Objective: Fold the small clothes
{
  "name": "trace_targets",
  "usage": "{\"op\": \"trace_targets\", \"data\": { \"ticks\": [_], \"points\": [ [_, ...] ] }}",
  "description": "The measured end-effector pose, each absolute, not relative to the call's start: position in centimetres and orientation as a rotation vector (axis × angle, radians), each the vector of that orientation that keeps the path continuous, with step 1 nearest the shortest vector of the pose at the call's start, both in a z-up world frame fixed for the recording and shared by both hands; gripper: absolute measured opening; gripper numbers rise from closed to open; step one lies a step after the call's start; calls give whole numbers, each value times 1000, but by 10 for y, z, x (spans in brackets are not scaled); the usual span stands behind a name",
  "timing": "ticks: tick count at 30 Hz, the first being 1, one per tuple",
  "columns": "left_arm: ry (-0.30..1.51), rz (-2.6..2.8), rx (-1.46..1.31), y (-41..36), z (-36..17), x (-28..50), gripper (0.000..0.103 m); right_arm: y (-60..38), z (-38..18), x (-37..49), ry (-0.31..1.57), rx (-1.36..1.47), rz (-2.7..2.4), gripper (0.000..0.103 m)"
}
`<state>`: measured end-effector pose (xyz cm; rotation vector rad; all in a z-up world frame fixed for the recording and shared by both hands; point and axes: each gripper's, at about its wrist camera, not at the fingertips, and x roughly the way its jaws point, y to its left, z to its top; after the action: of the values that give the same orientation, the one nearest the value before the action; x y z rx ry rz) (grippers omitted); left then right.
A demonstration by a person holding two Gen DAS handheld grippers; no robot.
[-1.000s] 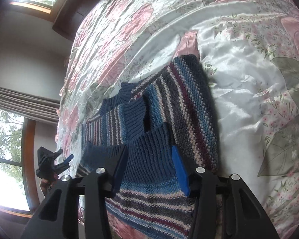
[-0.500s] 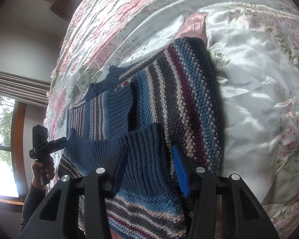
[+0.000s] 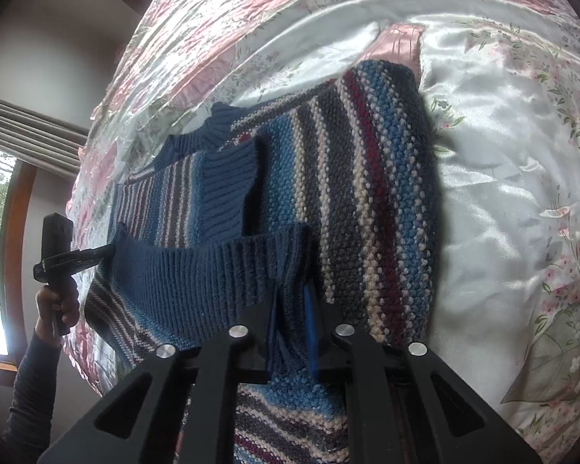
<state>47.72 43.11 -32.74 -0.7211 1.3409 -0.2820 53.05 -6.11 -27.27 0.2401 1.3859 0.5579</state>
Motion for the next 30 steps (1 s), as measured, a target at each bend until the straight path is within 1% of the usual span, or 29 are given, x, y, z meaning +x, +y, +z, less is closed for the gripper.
{"op": "trace_targets", "data": {
  "ticks": [6, 17, 23, 30],
  "points": [
    [1286, -276, -718, 434, -314, 471, 8, -64, -261, 525, 1334, 229, 551, 9],
    [1196, -287, -684, 438, -262, 476, 8, -61, -215, 529, 1257, 195, 549, 9],
    [1148, -267, -689, 449, -238, 495, 8, -57, -185, 548, 1202, 181, 524, 9],
    [1121, -225, -675, 451, -226, 532, 8, -42, -174, 581, 1159, 166, 458, 9]
  ]
}}
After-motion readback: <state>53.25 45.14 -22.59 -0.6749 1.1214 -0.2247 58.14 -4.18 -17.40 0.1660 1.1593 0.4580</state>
